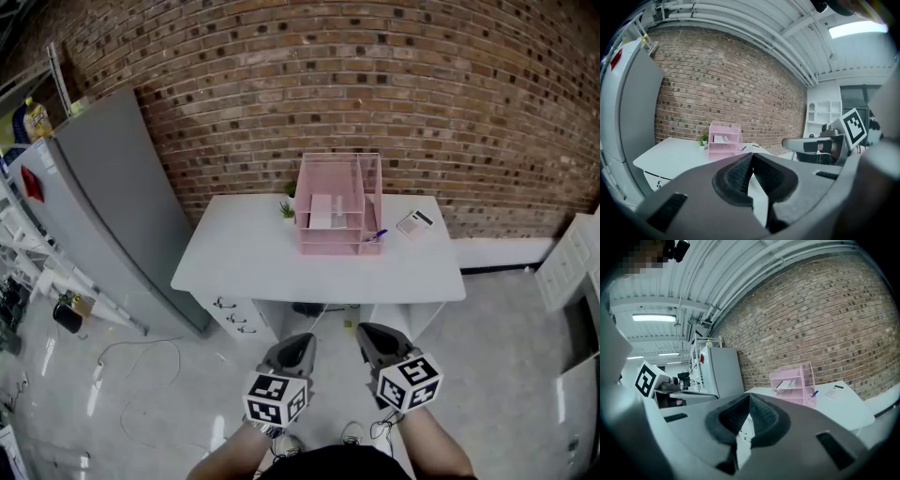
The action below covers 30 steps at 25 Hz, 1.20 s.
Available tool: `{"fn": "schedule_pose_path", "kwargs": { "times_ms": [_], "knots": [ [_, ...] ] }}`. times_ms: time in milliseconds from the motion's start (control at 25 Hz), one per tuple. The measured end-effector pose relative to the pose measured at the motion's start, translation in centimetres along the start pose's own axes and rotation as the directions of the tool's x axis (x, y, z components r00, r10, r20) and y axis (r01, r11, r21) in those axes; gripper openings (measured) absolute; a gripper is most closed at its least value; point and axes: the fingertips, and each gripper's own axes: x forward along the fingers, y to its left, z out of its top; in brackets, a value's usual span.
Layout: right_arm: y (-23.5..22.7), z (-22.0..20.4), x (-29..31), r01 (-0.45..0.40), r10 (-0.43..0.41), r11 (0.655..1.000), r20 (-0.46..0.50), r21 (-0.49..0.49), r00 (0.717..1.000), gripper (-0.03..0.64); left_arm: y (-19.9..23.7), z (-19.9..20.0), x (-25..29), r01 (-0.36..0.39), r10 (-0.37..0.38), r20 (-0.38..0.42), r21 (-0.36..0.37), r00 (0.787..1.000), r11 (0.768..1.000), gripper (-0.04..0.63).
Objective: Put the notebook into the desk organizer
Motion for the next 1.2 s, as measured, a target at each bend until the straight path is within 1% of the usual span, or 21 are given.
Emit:
{"fn": "schedule_pose_path", "kwargs": {
  "times_ms": [240,480,1200],
  "knots": [
    [0.6,-1.1,-0.7,0.065,-0.065,0.998,-0.020,0.013,0.998,0.003,0.1,-0.7,-0.4,0.061,-0.061,-0.013,-0.009,0.998,0.998,0.006],
    [1.2,-1.5,-0.6,0.089,-0.088,0.996,-0.026,0.018,0.996,0.003,0.5,-0.9,-0.6,0.092,-0.092,-0.016,-0.019,0.996,0.996,0.006],
    [1.1,-1.9,-0.3,0.070,-0.069,0.997,-0.025,0.032,0.997,0.003,0.4,-1.3,-0.8,0.075,-0.075,-0.028,-0.018,0.997,0.997,0.006]
  ]
}}
